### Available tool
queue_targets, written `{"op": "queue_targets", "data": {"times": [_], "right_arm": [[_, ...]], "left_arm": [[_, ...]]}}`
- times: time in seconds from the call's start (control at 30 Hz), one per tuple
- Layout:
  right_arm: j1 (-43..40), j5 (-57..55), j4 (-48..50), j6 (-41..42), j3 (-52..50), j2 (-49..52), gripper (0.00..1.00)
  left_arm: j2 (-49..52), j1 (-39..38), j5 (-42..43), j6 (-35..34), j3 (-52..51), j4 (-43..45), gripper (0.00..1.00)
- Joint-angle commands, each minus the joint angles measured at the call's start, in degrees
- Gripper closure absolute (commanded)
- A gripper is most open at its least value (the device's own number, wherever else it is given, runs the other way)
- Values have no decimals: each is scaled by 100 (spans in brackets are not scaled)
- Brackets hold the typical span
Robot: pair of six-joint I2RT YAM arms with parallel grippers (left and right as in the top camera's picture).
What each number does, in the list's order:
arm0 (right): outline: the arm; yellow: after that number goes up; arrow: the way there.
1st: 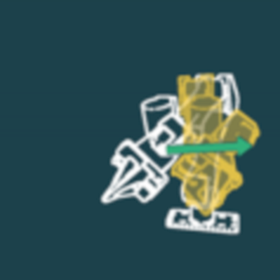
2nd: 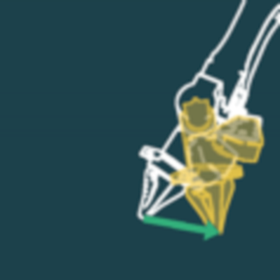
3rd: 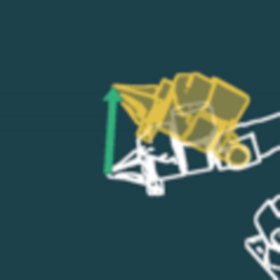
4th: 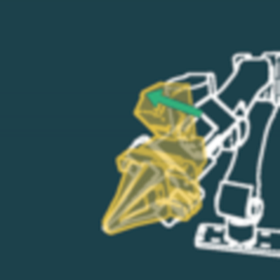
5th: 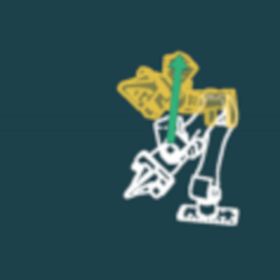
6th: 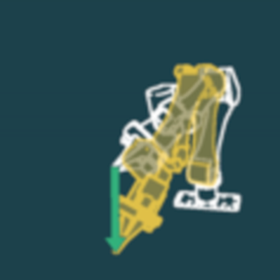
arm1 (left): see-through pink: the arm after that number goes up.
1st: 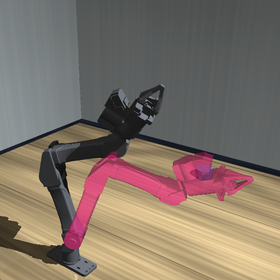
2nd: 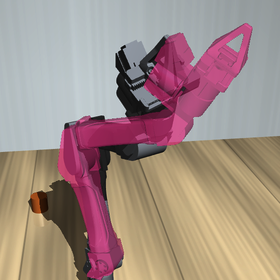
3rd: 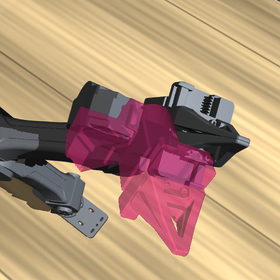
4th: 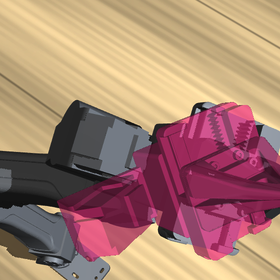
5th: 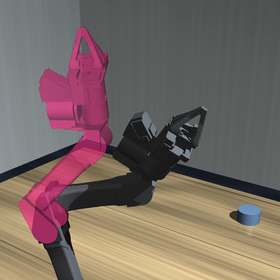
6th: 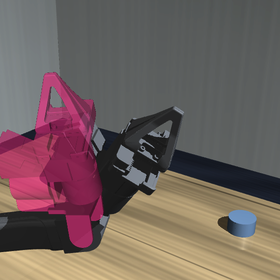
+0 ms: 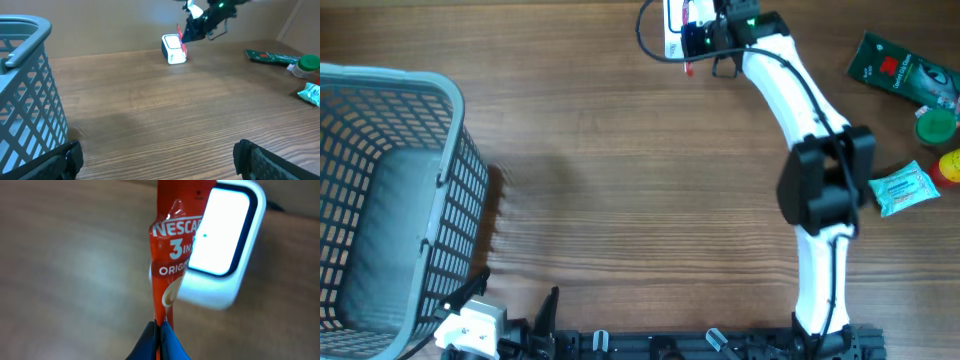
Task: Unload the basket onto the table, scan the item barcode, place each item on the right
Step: 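Hold the Nescafé stick over the white scanner, then carry the Nescafé stick to the right edge and drop it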
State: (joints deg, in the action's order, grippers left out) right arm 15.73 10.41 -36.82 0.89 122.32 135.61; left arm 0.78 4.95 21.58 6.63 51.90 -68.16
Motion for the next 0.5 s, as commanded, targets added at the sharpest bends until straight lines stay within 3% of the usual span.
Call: {"op": "queue_targets", "data": {"times": [0.0, 0.2, 0.47], "right_arm": [[42, -74, 164, 306, 562, 522, 96], [39, -586, -70, 522, 765, 560, 96], [-599, -1217, -2509, 282, 1541, -437, 96]], "left_arm": [[-42, -24, 90, 66, -15, 13, 0], [-39, -24, 90, 66, -15, 13, 0], [-39, -24, 90, 66, -15, 13, 0]]}}
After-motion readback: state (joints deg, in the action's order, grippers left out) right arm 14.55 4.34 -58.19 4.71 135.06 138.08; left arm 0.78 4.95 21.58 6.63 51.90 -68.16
